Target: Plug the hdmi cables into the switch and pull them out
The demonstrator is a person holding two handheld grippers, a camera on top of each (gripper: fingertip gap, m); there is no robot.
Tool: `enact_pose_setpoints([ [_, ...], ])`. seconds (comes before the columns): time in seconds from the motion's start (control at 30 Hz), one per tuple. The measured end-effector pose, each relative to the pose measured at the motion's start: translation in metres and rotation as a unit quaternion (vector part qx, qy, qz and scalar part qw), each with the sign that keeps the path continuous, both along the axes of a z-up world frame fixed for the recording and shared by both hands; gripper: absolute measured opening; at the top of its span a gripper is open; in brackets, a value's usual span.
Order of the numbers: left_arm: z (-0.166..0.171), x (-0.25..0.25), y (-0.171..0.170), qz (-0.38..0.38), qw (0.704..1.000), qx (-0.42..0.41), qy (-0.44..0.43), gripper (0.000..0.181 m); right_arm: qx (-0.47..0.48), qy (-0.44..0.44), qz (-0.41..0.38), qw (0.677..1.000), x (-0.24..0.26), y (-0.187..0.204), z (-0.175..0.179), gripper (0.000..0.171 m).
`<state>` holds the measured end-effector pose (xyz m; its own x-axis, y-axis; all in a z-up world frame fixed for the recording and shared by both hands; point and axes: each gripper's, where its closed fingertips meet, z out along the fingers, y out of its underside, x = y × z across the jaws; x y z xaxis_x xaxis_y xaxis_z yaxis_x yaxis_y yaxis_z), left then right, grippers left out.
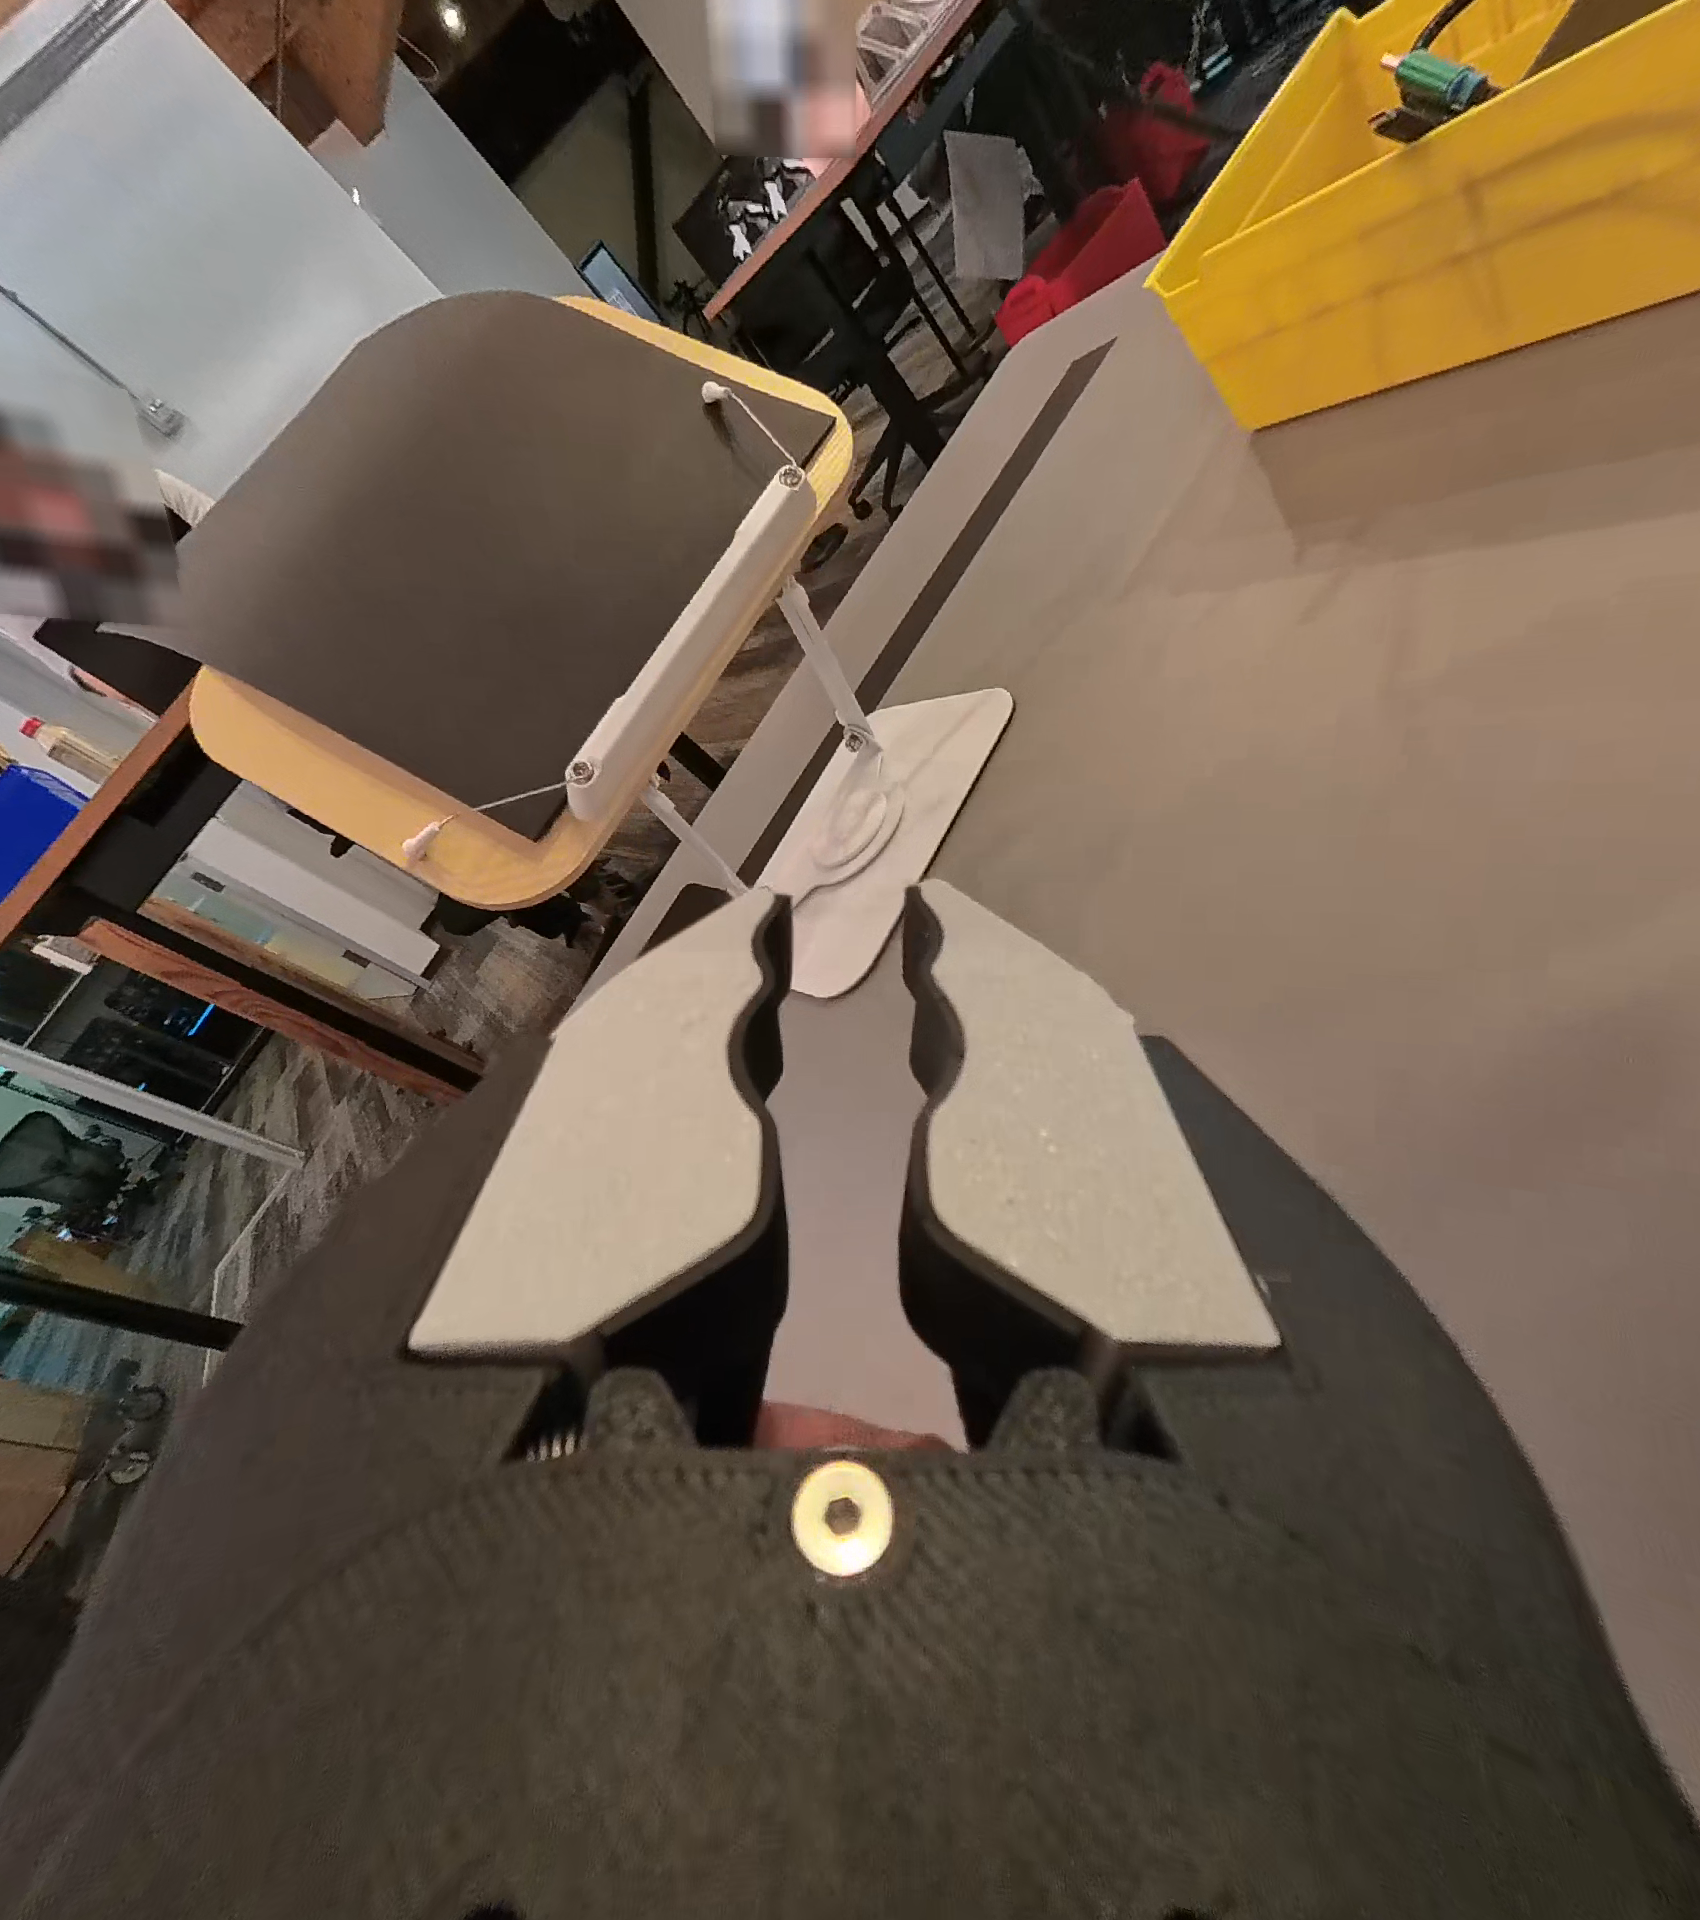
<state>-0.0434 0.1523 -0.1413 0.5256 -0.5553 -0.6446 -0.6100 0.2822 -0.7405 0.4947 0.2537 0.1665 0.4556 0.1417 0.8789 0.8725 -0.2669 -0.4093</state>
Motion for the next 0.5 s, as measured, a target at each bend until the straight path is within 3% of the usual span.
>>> enact_pose_setpoints([
  [0.1,-0.002,0.0,0.0,0.003,1.0,-0.002,0.004,0.019,-0.033,0.005,-0.008,0.999,0.011,0.004,-0.039,0.017],
  [0.2,-0.005,-0.003,0.0,0.009,1.0,-0.003,0.007,0.019,-0.031,0.031,-0.01,0.999,0.017,0.003,-0.054,0.018],
  [0.3,-0.007,-0.005,0.001,0.014,1.0,-0.008,0.004,0.019,0.008,0.065,-0.014,0.998,0.023,0.0,-0.032,0.018],
  [0.5,-0.009,-0.006,0.004,0.019,1.0,-0.006,0.01,0.019,0.123,0.082,-0.046,0.988,0.043,-0.016,0.054,0.017],
])
